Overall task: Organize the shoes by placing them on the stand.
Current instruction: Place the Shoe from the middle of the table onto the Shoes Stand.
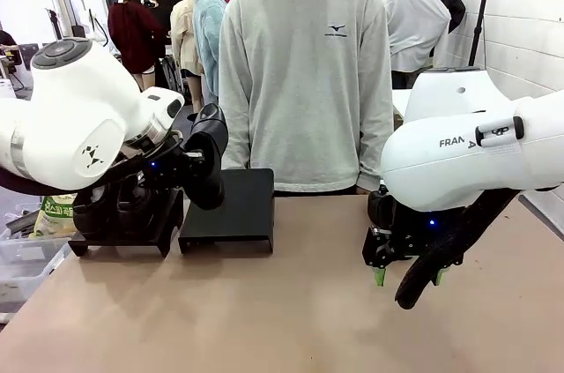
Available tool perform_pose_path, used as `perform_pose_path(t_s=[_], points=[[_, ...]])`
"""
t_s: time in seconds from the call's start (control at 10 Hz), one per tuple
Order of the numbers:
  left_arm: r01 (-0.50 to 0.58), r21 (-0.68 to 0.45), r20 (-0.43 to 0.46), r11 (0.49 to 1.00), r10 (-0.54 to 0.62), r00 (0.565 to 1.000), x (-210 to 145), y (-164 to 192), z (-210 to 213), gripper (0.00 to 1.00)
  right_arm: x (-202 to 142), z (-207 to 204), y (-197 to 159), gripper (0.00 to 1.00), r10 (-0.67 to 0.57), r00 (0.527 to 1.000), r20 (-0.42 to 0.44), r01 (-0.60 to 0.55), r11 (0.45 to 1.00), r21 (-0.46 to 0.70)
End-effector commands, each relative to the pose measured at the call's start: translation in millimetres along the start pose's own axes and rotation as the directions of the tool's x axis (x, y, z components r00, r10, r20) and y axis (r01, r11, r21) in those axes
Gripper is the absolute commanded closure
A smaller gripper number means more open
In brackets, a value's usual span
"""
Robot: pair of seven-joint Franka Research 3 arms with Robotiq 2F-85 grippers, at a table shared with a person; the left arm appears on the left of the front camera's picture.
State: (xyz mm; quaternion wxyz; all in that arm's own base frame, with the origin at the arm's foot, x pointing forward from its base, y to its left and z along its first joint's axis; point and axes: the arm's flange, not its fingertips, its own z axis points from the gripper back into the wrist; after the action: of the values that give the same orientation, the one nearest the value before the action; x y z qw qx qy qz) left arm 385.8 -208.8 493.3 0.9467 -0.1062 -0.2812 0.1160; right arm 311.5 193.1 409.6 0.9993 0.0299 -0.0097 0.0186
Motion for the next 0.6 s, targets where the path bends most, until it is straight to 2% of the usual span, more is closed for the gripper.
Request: perform_pose_path(t_s=[0.0, 0.1, 0.3, 0.5], points=[[-0.006, -0.006, 0.009, 1.000, 0.006, 1.000, 2, 1, 2, 1.00, 0, 1, 0, 0.00, 0.004, 1.000, -0.007, -0.004, 1.000, 0.010], [-0.024, 0.059, 0.053, 0.998, 0.021, 0.998, 2, 10, 0, 1.00, 0, 1, 0, 0.00, 0.004, 1.000, -0.007, -0.004, 1.000, 0.010], [-0.006, 0.110, 0.090, 0.994, -0.004, 0.996, 12, 16, -16, 1.00, 0, 1, 0, 0.00, 0.004, 1.000, -0.007, -0.004, 1.000, 0.010], [0.016, 0.148, -0.001, 0.989, -0.016, 1.000, 23, 21, -37, 1.00, 0, 1, 0, 0.00, 0.004, 1.000, -0.007, -0.004, 1.000, 0.010]])
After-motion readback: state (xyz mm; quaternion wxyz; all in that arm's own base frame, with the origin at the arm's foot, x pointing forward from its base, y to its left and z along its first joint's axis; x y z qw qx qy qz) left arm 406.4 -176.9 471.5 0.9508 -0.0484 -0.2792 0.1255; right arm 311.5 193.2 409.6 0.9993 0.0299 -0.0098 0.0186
